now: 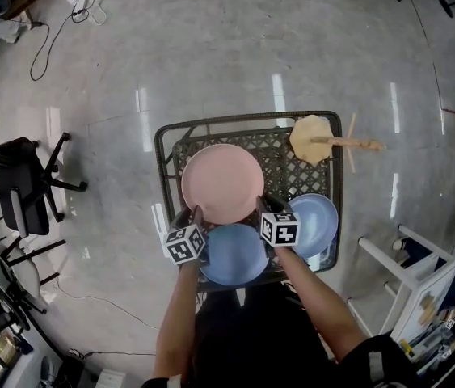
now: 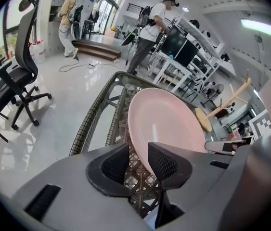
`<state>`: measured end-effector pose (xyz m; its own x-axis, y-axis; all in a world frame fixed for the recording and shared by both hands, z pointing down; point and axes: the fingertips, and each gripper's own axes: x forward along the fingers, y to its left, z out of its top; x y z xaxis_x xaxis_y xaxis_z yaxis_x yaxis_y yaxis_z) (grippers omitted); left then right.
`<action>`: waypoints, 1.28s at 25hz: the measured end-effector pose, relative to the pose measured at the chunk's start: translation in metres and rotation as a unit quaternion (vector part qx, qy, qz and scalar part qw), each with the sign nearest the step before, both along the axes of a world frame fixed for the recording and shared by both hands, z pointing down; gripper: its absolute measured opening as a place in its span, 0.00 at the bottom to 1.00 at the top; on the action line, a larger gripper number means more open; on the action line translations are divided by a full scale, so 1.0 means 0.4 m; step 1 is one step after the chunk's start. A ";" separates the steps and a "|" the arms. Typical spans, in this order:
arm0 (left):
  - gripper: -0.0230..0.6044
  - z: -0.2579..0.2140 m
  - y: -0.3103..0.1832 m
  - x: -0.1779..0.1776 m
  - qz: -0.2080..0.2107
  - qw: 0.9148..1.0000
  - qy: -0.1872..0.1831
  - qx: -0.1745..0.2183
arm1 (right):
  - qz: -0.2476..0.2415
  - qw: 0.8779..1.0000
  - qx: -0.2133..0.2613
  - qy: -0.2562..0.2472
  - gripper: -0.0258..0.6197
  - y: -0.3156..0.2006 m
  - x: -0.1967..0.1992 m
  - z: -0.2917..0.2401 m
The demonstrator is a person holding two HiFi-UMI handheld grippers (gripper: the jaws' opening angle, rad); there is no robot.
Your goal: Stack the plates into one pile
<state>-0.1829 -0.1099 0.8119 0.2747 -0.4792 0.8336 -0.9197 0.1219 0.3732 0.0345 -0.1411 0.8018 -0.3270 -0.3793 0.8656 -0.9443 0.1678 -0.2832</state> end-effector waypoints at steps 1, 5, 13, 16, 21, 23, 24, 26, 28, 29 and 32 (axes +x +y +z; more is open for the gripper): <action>0.24 0.005 0.001 -0.001 -0.002 1.000 0.001 -0.002 | 0.000 1.000 -0.003 -0.002 0.15 0.001 -0.001 0.004; 0.23 0.019 0.002 0.000 -0.003 1.000 0.002 -0.007 | -0.003 1.000 -0.010 -0.013 0.15 -0.001 -0.006 0.015; 0.18 0.017 -0.002 0.009 0.004 1.000 -0.001 -0.012 | -0.010 1.000 -0.011 -0.019 0.13 -0.006 -0.013 0.015; 0.18 0.010 -0.001 0.012 0.009 1.000 0.003 -0.006 | -0.007 1.000 -0.009 -0.022 0.12 -0.007 -0.011 0.011; 0.18 -0.021 -0.002 0.021 0.023 1.000 0.005 0.009 | 0.004 0.999 -0.005 -0.036 0.12 -0.002 -0.004 -0.010; 0.18 -0.031 0.002 0.024 0.028 1.000 0.004 0.013 | 0.006 0.999 -0.001 -0.036 0.12 0.005 -0.001 -0.019; 0.18 -0.036 0.004 0.025 0.029 0.999 0.004 0.015 | 0.007 0.999 0.001 -0.036 0.12 0.007 0.001 -0.025; 0.18 -0.046 0.006 0.028 0.030 0.999 0.005 0.020 | 0.009 0.999 0.005 -0.036 0.12 0.010 0.004 -0.038; 0.18 -0.062 0.010 0.032 0.030 0.999 0.007 0.025 | 0.010 0.999 0.010 -0.036 0.11 0.012 0.006 -0.053; 0.18 -0.071 0.013 0.033 0.030 0.999 0.008 0.028 | 0.010 0.999 0.012 -0.037 0.11 0.015 0.007 -0.060; 0.18 -0.102 0.030 0.033 0.031 0.999 0.009 0.036 | 0.012 0.999 0.019 -0.037 0.11 0.032 0.008 -0.086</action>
